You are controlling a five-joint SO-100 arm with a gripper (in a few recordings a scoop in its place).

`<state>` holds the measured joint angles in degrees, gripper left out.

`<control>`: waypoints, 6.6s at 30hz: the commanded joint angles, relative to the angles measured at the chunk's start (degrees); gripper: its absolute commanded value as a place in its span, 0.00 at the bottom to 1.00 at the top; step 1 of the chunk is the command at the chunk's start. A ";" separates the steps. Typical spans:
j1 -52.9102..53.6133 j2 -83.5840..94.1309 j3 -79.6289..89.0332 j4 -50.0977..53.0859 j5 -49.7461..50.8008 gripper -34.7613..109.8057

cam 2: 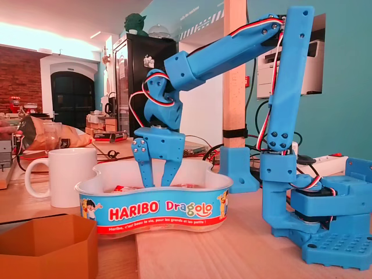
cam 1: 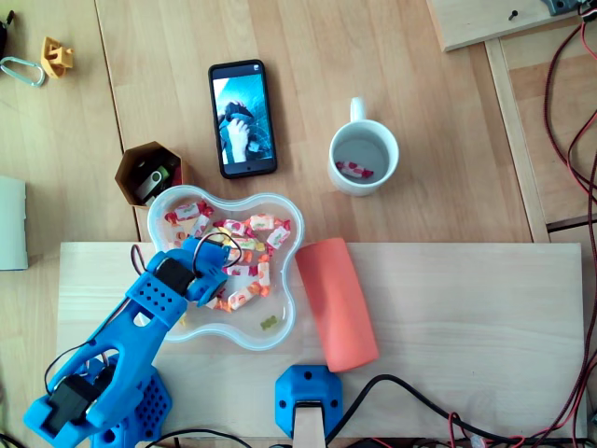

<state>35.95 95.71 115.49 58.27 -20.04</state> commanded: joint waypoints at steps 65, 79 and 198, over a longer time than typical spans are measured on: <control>0.62 -8.61 -14.59 16.17 -1.49 0.22; 10.20 -8.53 -14.94 17.23 10.72 0.31; 2.90 -6.86 -1.14 1.85 56.51 0.29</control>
<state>38.23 87.63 114.52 60.56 35.60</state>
